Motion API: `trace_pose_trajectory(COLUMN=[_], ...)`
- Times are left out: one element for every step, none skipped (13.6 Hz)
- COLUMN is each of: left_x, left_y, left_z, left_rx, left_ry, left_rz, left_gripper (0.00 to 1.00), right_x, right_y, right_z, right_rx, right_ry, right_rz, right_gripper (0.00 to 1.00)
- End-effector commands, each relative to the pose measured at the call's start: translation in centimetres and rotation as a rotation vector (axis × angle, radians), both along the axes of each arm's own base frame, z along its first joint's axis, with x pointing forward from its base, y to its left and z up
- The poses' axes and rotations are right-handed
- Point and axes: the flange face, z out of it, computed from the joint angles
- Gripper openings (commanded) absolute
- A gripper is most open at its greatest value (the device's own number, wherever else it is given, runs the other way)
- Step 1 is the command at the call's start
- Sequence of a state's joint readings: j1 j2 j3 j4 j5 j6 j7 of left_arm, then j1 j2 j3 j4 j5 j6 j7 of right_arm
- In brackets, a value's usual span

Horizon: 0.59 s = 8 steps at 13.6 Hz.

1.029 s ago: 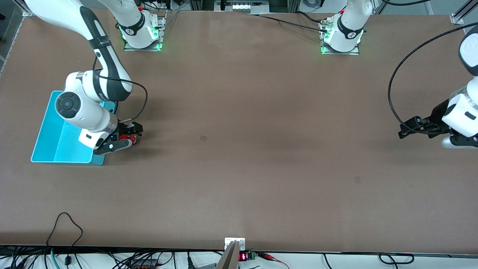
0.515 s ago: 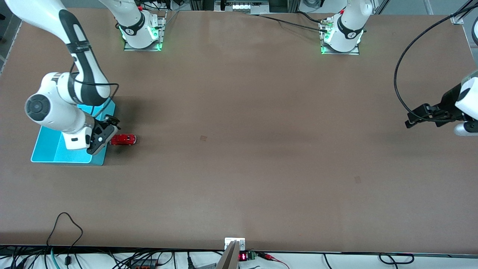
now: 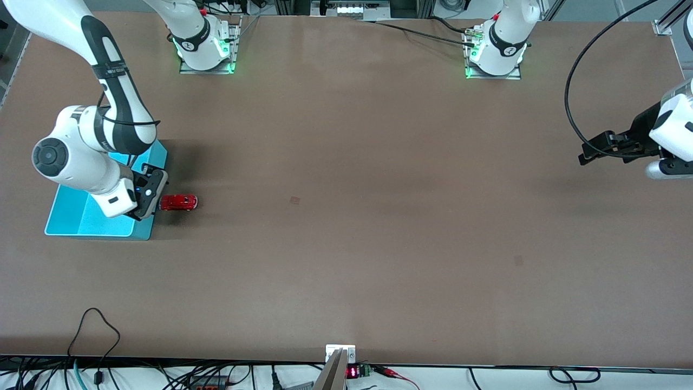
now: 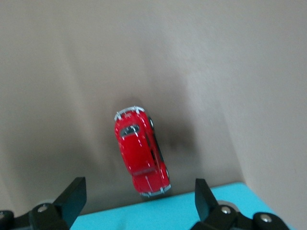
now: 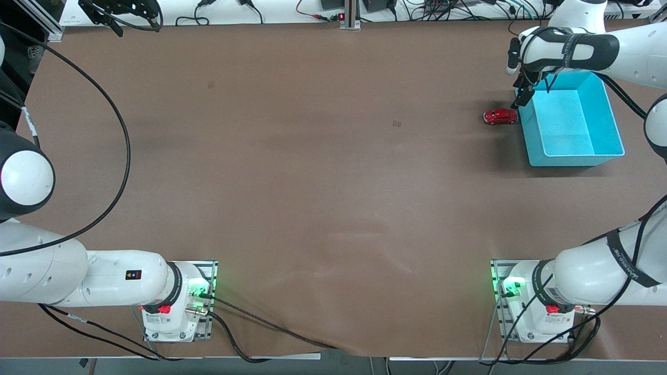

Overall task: Wind red beetle toy and store in blue box
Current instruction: 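Lower the right gripper onto the red car and grasp it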

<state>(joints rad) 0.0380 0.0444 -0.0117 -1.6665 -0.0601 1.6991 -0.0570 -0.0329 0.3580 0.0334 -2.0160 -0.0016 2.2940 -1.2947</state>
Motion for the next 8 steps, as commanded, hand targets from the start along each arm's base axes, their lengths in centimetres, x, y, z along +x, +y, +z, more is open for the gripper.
trace_pose_trajectory(left_x=[-1.1, -1.5, -2.0, -2.4, -2.5, -2.5, -2.5, -2.6], left_y=[-1.1, -1.8, -1.8, -1.8, -1.6, -1.5, -1.7, -1.6], left_z=[-0.4, -0.4, -0.7, -0.9, -1.0, -1.0, -1.0, -0.7], left_rx=[0.01, 0.016, 0.022, 0.025, 0.023, 0.025, 0.025, 0.026], left_ry=[-0.003, -0.009, -0.015, -0.016, -0.016, -0.015, -0.011, -0.007], left_rz=[0.027, 0.018, 0.016, 0.008, -0.002, -0.008, -0.015, -0.037], left_gripper=[1.0, 1.0, 1.0, 1.0, 1.0, 1.0, 1.0, 1.0], right_x=[-0.7, -1.0, -1.3, -1.4, -1.5, -1.7, -2.0, -2.5], right_y=[1.1, 1.3, 1.3, 1.3, 1.3, 1.4, 1.3, 1.3], right_z=[-1.5, -2.8, -3.9, -4.6, -5.1, -5.7, -6.3, -7.1], right_rx=[-0.017, -0.014, -0.011, -0.009, -0.007, -0.007, -0.005, -0.004], right_ry=[-0.007, -0.015, -0.027, -0.04, -0.045, -0.043, -0.057, -0.068], right_rz=[0.084, 0.104, 0.122, 0.139, 0.145, 0.158, 0.167, 0.166], right_gripper=[1.0, 1.0, 1.0, 1.0, 1.0, 1.0, 1.0, 1.0])
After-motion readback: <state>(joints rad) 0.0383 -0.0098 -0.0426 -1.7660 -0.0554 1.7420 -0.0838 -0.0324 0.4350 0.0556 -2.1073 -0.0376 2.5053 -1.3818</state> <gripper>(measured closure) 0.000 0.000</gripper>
